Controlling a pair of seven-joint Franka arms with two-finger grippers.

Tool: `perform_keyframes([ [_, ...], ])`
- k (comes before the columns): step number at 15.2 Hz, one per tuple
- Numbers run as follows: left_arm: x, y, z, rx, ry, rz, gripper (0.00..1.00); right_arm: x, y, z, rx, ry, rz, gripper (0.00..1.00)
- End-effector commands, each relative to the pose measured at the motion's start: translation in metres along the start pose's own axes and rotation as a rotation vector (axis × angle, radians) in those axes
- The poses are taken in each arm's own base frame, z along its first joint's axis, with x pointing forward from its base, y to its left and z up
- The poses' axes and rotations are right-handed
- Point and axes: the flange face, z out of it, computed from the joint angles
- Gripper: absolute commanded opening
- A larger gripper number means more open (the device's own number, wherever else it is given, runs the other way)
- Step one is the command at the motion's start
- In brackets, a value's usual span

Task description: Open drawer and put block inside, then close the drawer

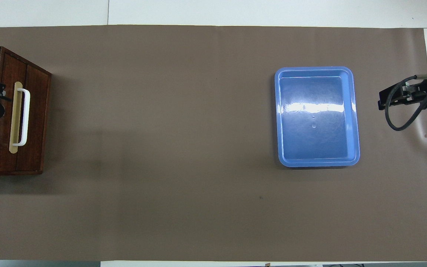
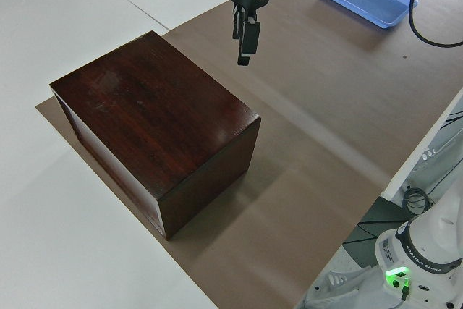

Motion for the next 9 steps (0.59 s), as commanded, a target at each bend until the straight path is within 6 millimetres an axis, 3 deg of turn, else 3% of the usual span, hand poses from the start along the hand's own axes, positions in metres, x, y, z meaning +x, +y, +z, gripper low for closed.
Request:
perform_keyframes([
  [1, -0.029, -0.005, -0.017, 0.024, -0.045, 0.216, 1.0, -0.008, 0.001, 0.0, -0.003, -0.005, -0.034, 1.0],
  [5, -0.051, 0.01, -0.025, -0.025, -0.086, 0.495, 1.0, -0.009, -0.002, 0.0, -0.003, -0.014, -0.04, 1.0],
  [7, -0.031, 0.013, -0.016, -0.058, -0.114, 0.529, 1.0, -0.01, -0.002, 0.002, -0.003, -0.022, -0.04, 1.0],
  [9, -0.017, 0.024, -0.04, -0.061, -0.114, 0.598, 1.0, -0.01, -0.002, 0.002, -0.003, -0.022, -0.04, 1.0],
])
